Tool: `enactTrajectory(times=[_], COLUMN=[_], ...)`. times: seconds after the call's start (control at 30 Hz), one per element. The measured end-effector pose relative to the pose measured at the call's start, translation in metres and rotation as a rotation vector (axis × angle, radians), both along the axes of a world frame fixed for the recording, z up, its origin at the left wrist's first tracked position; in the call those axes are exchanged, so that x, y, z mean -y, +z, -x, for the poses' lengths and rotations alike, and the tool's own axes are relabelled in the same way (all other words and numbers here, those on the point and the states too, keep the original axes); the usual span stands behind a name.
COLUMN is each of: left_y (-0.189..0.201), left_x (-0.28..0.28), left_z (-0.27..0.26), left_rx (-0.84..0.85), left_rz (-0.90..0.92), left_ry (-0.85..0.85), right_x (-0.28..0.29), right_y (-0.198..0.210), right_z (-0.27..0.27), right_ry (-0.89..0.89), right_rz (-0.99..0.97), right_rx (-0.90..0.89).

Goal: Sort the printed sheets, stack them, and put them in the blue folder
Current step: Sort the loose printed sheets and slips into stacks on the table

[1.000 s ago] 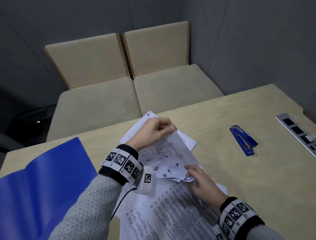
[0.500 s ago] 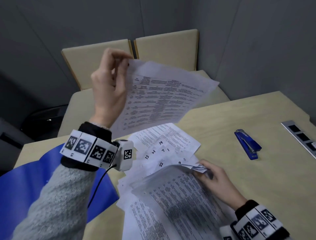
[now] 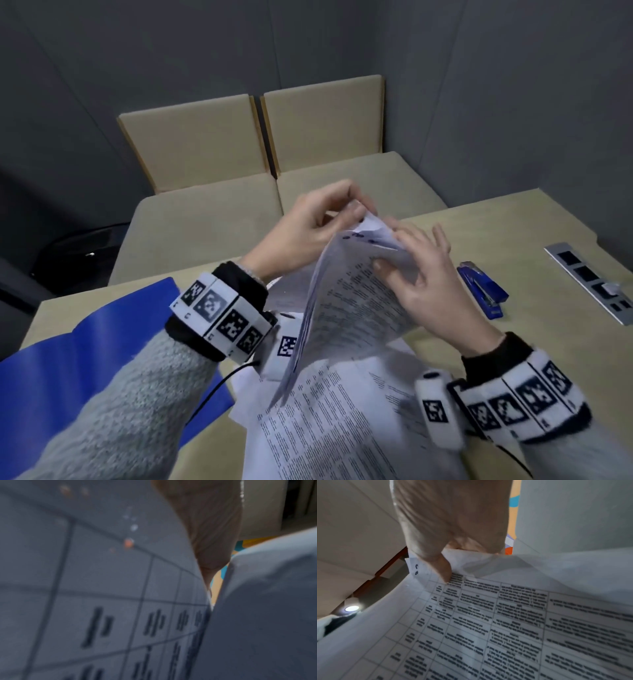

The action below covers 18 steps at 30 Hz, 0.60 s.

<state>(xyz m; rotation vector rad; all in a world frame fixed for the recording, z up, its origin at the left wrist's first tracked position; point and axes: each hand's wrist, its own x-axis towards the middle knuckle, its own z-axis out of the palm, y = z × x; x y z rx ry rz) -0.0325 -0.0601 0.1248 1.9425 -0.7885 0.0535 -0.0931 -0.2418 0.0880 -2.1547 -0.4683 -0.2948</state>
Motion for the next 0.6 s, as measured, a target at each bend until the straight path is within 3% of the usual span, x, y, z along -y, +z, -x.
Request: enactTrajectory(times=[0.13, 0.27, 0.33, 0.43, 0.5, 0.6], left_y=[-0.006, -0.058, -0.103, -0.169, -0.203, -0.230], left_x=[-0.010, -0.038, -0.049, -0.053, -0.055, -0.051], left_z=[-0.001, -0.016, -0.020, -0.013, -0.008, -0.008], left_rx=[-0.140, -0.345, -0.352, -0.449, -0.515, -0.559], left_rz=[0.103, 0.199, -0.038, -0.466, -0.563, -0.570], left_ry=[0.032, 0.375, 0.506, 0.461, 0.423, 0.429], right_x=[0.014, 0.052, 0.073, 0.092, 0.098, 0.097], right_y=[0.000, 0.002, -0.003, -0.022, -0.049, -0.096], right_z=[-0.004, -0.016, -0.023, -0.029, -0.033, -0.025], right_ry=[-0.017, -0.162, -0.144, -0.077, -0.033, -0.009], right_rz=[-0.165, -0.410, -0.448, -0.412, -0.378, -0.207], right_rx=[-0.051, -0.201, -0.300, -0.483, -0.613, -0.824])
